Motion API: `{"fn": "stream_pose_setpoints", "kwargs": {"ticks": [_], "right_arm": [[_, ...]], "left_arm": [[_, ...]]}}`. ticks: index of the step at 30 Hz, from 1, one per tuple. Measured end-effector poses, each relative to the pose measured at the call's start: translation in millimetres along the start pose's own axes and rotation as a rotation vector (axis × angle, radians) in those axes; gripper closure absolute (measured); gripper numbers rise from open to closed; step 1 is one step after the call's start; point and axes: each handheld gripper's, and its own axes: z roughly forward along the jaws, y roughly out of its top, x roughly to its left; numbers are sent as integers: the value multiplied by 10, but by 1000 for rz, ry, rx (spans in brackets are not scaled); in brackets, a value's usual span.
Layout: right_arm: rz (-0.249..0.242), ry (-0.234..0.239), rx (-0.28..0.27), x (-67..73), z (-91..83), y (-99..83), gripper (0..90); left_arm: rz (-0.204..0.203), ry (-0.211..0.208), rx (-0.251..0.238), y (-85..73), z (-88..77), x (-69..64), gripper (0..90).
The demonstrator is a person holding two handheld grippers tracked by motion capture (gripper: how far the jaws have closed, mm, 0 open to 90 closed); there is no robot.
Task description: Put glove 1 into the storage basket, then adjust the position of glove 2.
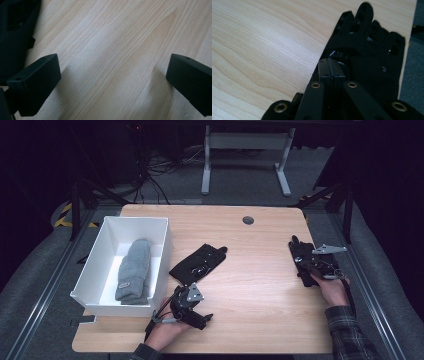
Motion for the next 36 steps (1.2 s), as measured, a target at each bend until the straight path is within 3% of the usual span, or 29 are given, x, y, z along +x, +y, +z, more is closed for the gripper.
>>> {"fn": "stream_pose_setpoints", "kwargs": {"ticks": [4, 13, 14, 17, 22, 23, 36], "right_arm": [[-15, 4, 40, 10, 70, -30, 900], [-59, 56, 57, 150, 22, -50, 900], [-75, 90, 61, 235, -10, -68, 900], [-91, 125, 65, 339, -41, -86, 900], [-114, 156, 63, 476, -72, -107, 900], [-123, 174, 65, 561, -96, -121, 900], [-202, 279, 60, 1038, -203, -193, 900]], "left_arm": [[0, 0, 0, 0, 0, 0, 1], [0, 0, 0, 0, 0, 1, 1], [0, 0, 0, 0, 0, 0, 1], [0, 0, -1, -2, 0, -1, 1], [1, -5, -1, 0, 2, 2, 1], [3, -6, -1, 0, 2, 4, 1], [5, -9, 2, 3, 1, 7, 0]]}}
